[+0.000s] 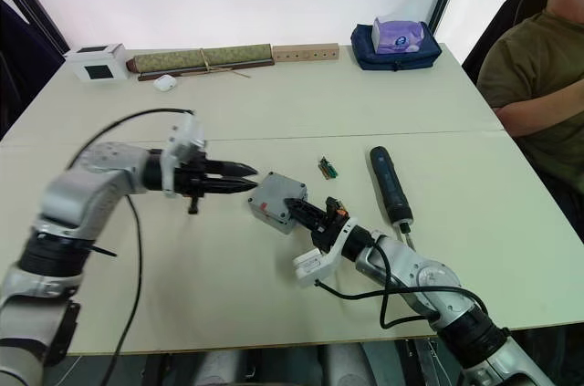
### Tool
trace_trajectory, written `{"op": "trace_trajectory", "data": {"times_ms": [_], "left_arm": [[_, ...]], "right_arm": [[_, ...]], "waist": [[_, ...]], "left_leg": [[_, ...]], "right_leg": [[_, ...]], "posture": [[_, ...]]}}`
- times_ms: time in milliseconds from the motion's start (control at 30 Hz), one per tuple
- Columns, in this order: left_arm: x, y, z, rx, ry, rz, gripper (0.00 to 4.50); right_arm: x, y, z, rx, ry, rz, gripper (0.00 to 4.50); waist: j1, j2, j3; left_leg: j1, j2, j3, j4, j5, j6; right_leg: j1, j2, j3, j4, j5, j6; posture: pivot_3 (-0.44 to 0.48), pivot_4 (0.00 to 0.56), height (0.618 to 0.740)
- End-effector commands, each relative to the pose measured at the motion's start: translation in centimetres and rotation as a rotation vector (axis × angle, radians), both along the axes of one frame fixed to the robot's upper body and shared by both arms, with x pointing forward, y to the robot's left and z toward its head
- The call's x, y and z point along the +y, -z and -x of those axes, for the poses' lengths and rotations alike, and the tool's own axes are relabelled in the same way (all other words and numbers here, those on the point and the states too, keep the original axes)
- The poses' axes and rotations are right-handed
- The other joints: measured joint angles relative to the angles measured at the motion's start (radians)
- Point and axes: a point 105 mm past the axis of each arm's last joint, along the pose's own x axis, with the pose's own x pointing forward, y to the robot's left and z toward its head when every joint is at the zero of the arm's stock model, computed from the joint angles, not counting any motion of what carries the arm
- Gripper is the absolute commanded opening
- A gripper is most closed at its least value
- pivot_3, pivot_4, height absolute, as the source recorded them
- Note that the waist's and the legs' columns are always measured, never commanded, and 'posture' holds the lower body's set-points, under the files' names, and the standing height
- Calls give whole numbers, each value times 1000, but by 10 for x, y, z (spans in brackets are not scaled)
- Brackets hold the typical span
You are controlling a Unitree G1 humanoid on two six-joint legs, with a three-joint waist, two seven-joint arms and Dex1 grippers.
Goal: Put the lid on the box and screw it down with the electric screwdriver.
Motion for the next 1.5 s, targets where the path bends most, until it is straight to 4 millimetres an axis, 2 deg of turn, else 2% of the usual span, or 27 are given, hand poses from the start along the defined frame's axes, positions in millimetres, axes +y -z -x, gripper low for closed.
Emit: {"op": "trace_trajectory", "data": {"times_ms": [33, 100, 233, 300, 367, 400, 467, 633, 733, 867, 1000, 1267, 1433, 1467, 1500], "left_arm": [[-2, 2, -7, -60, -14, -17, 65], [-4, 12, -9, -61, -12, -41, 65], [-3, 29, -13, -70, -30, -91, 65], [-3, 35, -12, -68, -27, -107, 0], [-2, 41, -12, -67, -24, -126, 0], [-2, 43, -12, -68, -24, -133, 0], [-1, 49, -11, -57, -25, -152, 0], [-1, 66, -10, -16, -31, -202, 0], [2, 75, -13, -3, -48, -236, 0], [6, 90, -12, 31, -36, -290, 0], [5, 95, -12, 46, -42, -296, 0], [1, 99, -9, 66, -43, -316, 0], [-10, 73, -12, 19, -38, -210, 0], [-12, 63, -12, 8, -31, -170, 0], [-14, 47, -13, -8, -41, -111, 0]], "right_arm": [[-8, 22, 3, 59, 14, 81, 169], [-8, 23, 4, 65, 10, 81, 169], [-10, 23, 3, 81, 13, 80, 169], [-10, 23, 3, 88, 13, 77, 1180], [-11, 23, 3, 92, 7, 76, 1898], [-11, 22, 3, 93, 5, 76, 2115], [-12, 20, 4, 94, -3, 74, 2925], [-15, 11, 6, 82, -40, 71, 4466], [-18, 5, 8, 67, -71, 76, 4466], [-21, -2, 11, 60, -108, 75, 4466], [-25, -11, 11, 48, -124, 52, 4466], [-29, -17, 12, 37, -154, 57, 4466], [-32, -23, 11, 159, -123, -75, 4466], [-32, -25, 12, 224, -118, -112, 4466], [-33, -27, 12, 286, -111, -136, 4249]], "waist": [[-1, 0, 0], [-1, 0, 0], [0, 0, 0], [1, 0, 0], [-1, 0, -2], [-1, -1, -4], [-1, -1, -8], [0, -2, -14], [0, -2, -18], [4, 0, -22], [4, 1, -24], [1, 3, -26], [4, 2, -26], [3, 2, -26], [3, 2, -26]], "left_leg": [[2, 0, 0, 0, 0, 0], [7, 0, 0, -1, 0, 0], [8, 0, 0, -1, 0, 0], [8, 0, 0, -1, 0, 0], [9, 0, 0, -1, 0, 0], [9, 0, 0, -1, 0, 0], [10, 0, 0, -1, 0, 0], [17, 0, 0, -2, 0, 0], [26, 0, 0, -4, -1, 1], [25, 0, 0, -5, -1, 1], [24, 0, 0, -5, -1, 2], [25, 0, 0, -5, -1, 2], [25, 0, 0, -5, -1, 2], [24, 0, 0, -5, -1, 2], [24, 0, 0, -5, -1, 2]], "right_leg": [[1, 0, 0, 0, 0, 0], [7, 0, 0, -1, -1, -1], [8, 0, 0, -1, -1, -1], [8, 0, 0, -1, -1, -1], [8, 0, 0, -1, -1, -1], [8, 0, 0, -1, -1, -1], [10, 0, 0, -1, -1, -1], [17, 0, 0, -2, -2, -4], [26, 0, 0, -6, -4, -4], [27, 0, 0, -9, -4, -5], [28, -1, 0, -12, -4, -5], [28, 0, 0, -13, -4, -5], [29, 0, 0, -13, -4, -5], [29, 0, 0, -14, -4, -5], [29, 0, 1, -14, -4, -5]], "posture": [[0, 150, 740], [0, 150, 740], [0, 150, 740], [0, 150, 740], [0, 150, 740], [0, 150, 740], [0, 150, 740], [0, 150, 740], [0, 150, 740], [0, 150, 740], [0, 150, 740], [0, 150, 740], [0, 150, 740], [0, 150, 740], [0, 150, 740]]}}
